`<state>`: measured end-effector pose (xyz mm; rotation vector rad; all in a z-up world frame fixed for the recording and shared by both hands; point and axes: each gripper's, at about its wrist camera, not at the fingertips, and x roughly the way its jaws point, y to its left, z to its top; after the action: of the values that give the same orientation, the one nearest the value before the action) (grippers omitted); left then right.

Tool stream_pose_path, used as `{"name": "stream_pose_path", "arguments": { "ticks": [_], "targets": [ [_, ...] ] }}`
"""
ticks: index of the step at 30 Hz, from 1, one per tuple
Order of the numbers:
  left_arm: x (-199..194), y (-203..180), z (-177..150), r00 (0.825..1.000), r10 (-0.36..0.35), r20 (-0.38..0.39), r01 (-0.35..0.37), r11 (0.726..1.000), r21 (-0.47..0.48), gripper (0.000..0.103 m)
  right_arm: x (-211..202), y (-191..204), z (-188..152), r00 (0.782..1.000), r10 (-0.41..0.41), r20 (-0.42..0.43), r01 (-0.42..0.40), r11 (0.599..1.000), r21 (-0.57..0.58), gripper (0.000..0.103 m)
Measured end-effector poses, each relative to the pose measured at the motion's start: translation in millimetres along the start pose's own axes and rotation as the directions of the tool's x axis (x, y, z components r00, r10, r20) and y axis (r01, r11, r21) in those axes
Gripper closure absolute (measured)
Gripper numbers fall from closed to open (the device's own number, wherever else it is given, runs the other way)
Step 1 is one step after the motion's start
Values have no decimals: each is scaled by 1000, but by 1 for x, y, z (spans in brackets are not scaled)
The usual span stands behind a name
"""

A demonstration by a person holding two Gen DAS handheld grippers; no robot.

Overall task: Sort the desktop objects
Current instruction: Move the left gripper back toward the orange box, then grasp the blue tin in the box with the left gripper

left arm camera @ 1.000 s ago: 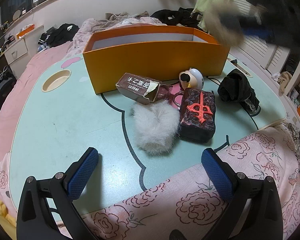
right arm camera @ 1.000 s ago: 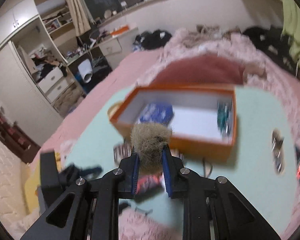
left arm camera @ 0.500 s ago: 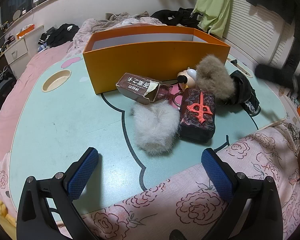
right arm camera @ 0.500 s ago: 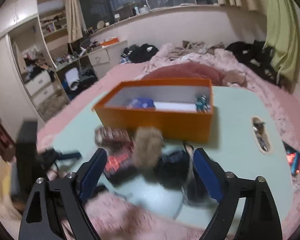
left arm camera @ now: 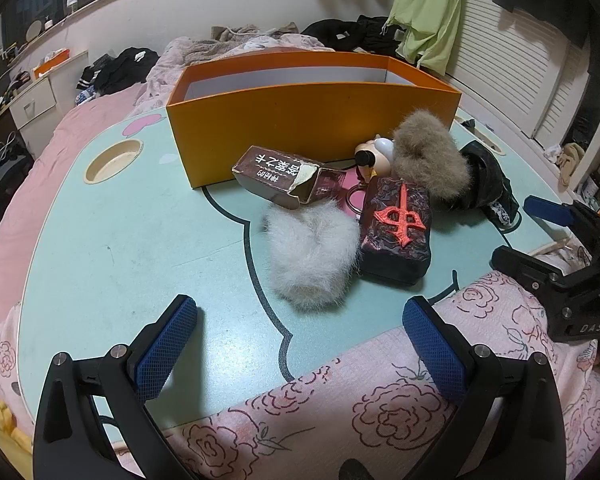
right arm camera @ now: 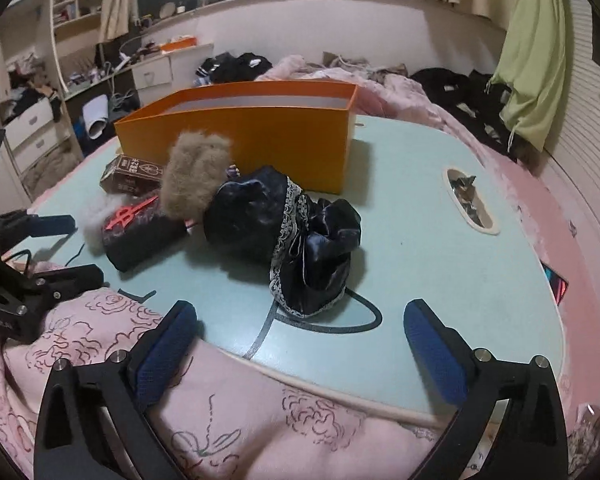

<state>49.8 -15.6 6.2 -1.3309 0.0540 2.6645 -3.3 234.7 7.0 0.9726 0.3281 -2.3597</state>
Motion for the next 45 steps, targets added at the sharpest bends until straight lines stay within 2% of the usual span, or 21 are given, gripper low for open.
{"name": "stream_pose_path", "arguments": {
  "ticks": [4, 19, 25, 31, 34, 38, 40, 43, 45],
  "targets": [
    [0, 0, 0, 1000, 0, 0, 0, 1000, 1, 0, 0, -5, -3, 999, 22, 36, -21, 1000, -13, 0],
    [-1, 1, 0, 1000, -3, 4, 3, 1000, -8, 0, -1, 1, -3, 999, 23, 40, -23, 1000, -16, 0],
    [-22, 8, 4, 996, -47, 69, 51, 997, -50, 0, -1, 1, -3, 999, 24, 41, -23, 1000, -16, 0],
    [-58, 18, 42, 983, -35, 181, 44, 998, -46, 0, -1, 1, -3, 999, 24, 40, -23, 1000, -16, 0],
    [-64, 21, 74, 981, -32, 190, 39, 999, -33, 2, -1, 1, -3, 999, 23, 40, -23, 1000, -16, 0],
    [-53, 22, 121, 991, -40, 129, 41, 999, -2, 13, -1, 1, -3, 999, 24, 40, -23, 1000, -16, 0],
    [-34, 24, 146, 997, -59, 45, 58, 998, 3, 23, -1, 1, -3, 999, 24, 40, -23, 1000, -16, 0],
    [6, 28, 174, 994, -68, -84, 66, 998, -21, 36, -2, 1, -4, 999, 24, 41, -23, 1000, -16, 0],
    [28, 30, 184, 988, -58, -140, 54, 998, -36, 38, -2, 1, -4, 999, 24, 41, -24, 1000, -16, 0]
  ]
}}
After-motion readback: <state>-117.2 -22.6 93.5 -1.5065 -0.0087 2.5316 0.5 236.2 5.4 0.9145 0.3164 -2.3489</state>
